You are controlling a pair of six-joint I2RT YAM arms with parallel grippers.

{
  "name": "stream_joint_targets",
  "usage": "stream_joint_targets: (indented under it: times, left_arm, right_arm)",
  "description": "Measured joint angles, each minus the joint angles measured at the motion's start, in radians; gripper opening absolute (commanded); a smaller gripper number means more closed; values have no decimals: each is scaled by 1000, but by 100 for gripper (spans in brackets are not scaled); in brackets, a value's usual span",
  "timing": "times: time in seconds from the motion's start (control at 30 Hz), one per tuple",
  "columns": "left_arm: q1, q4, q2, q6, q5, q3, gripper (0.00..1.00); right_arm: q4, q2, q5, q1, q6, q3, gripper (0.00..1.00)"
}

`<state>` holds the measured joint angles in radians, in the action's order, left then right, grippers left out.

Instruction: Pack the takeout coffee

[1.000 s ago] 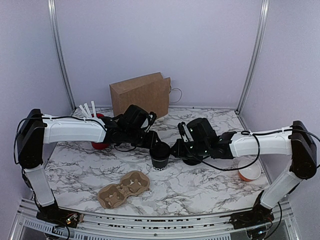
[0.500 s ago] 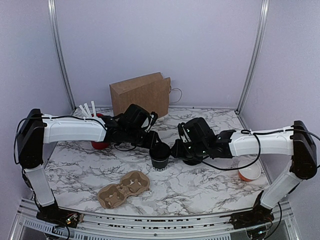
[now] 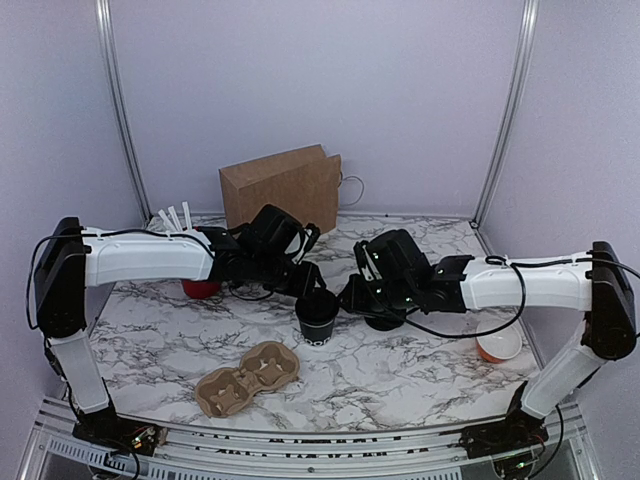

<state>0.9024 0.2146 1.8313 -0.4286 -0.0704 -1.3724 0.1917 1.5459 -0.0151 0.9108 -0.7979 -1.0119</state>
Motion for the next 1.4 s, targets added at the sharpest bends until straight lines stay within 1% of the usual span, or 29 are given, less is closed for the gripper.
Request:
stream_joint_targets:
  times: [0.2,0.4,0.7,0.87,1.1,1.4]
  left_arm:
    - [-2,10,0,8,11,-6,38]
    - [-11,36,-20,6,19,-2,37]
    - [-15,46,-113,-39,7,88,38]
    - [-15,45,-119,-63,-9,125,38]
    - [-15,34,-119,-84,-41,130,37]
    - [-15,19,-112,-85,-53,135,32]
  right_arm:
    - [12,-4,-2,-3,21,-6,16]
    - [25,-8,59,-44,81,-9,17]
    - [39,-6,164,-131,174,-43,17]
    - [42,14,195,-137,210,-84,17]
    - [49,61,225,-137,235,-97,16]
    - [50,86,250,-137,251,-97,16]
